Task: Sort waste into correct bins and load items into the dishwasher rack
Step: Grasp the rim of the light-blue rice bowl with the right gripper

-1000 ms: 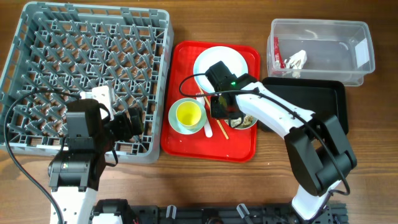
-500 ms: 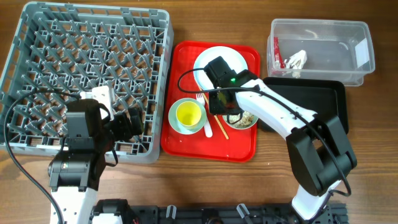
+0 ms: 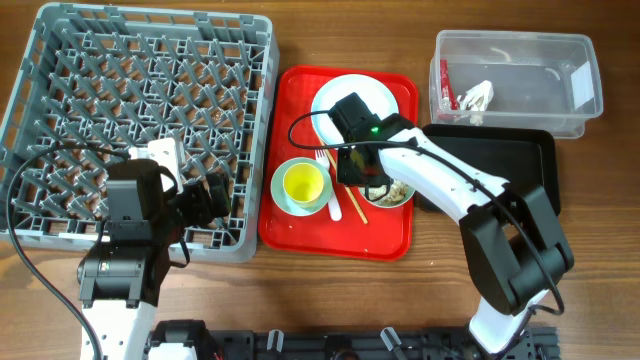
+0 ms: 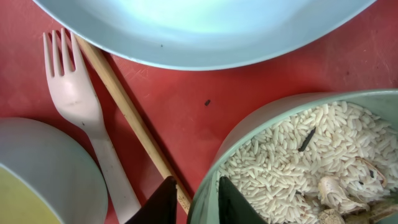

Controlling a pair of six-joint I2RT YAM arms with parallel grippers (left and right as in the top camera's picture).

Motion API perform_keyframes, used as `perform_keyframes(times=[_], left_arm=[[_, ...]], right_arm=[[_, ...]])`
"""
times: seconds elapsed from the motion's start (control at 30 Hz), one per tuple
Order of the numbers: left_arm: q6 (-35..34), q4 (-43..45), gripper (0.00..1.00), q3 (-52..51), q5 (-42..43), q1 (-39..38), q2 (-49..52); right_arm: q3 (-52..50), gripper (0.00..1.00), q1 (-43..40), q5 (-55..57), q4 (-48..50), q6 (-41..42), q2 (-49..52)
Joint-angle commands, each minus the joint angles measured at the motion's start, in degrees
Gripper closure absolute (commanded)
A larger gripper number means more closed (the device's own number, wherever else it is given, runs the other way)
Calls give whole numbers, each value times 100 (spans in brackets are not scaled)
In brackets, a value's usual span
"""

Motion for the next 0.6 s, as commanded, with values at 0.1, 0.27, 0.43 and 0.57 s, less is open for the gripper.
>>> perform_keyframes(times=[0.1, 0.27, 0.43, 0.57], left_arm=[[-52, 0, 0, 101, -13, 31, -4], [-52, 0, 0, 101, -13, 31, -4], [-50, 0, 0, 101, -13, 31, -4], [-50, 7, 0, 101, -13, 31, -4]], right_arm=[[-120, 88, -2, 101, 22, 111, 33], [-127, 96, -2, 96, 0, 103, 37], [-46, 96, -4, 94, -140, 90, 7], [260, 96, -9, 42, -426, -219, -225]])
